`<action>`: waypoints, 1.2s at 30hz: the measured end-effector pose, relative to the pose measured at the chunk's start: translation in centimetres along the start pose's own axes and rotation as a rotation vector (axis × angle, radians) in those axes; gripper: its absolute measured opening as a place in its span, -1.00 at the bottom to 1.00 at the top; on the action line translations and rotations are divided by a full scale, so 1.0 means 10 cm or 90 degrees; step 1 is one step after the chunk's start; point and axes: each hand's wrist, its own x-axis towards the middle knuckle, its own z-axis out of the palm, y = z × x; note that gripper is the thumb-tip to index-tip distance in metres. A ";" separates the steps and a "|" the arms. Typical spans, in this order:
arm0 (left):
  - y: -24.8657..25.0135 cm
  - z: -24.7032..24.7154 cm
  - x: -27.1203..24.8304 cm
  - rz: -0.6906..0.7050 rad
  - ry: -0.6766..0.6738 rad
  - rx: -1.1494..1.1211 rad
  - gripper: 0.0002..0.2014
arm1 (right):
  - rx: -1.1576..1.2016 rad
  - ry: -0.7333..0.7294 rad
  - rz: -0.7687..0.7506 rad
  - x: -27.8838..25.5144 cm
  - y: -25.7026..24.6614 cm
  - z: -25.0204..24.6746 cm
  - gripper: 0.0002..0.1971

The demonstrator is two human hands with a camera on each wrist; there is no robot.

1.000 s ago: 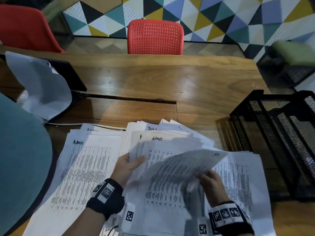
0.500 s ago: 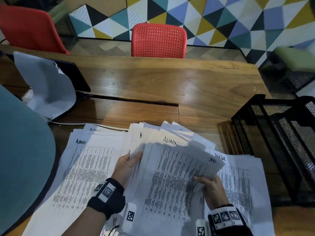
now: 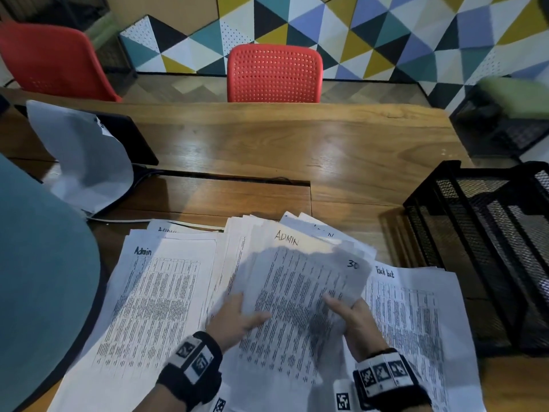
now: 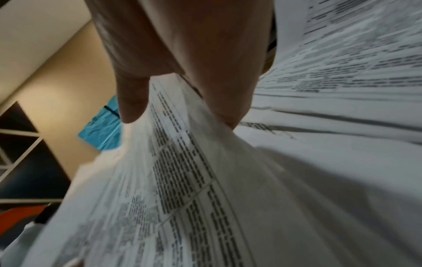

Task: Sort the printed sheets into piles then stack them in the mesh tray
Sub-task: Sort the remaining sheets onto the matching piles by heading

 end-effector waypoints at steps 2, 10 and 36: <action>0.01 -0.10 -0.04 0.023 0.039 -0.036 -0.46 | -0.055 0.028 0.006 0.03 -0.02 0.06 -0.55; -0.40 -1.63 -0.27 -0.182 0.417 0.173 -0.65 | -0.355 0.251 0.041 0.14 0.08 -0.21 -0.68; -0.02 -0.11 0.32 0.012 0.312 0.169 -0.73 | -0.300 0.160 -0.060 0.08 0.20 -0.12 -0.62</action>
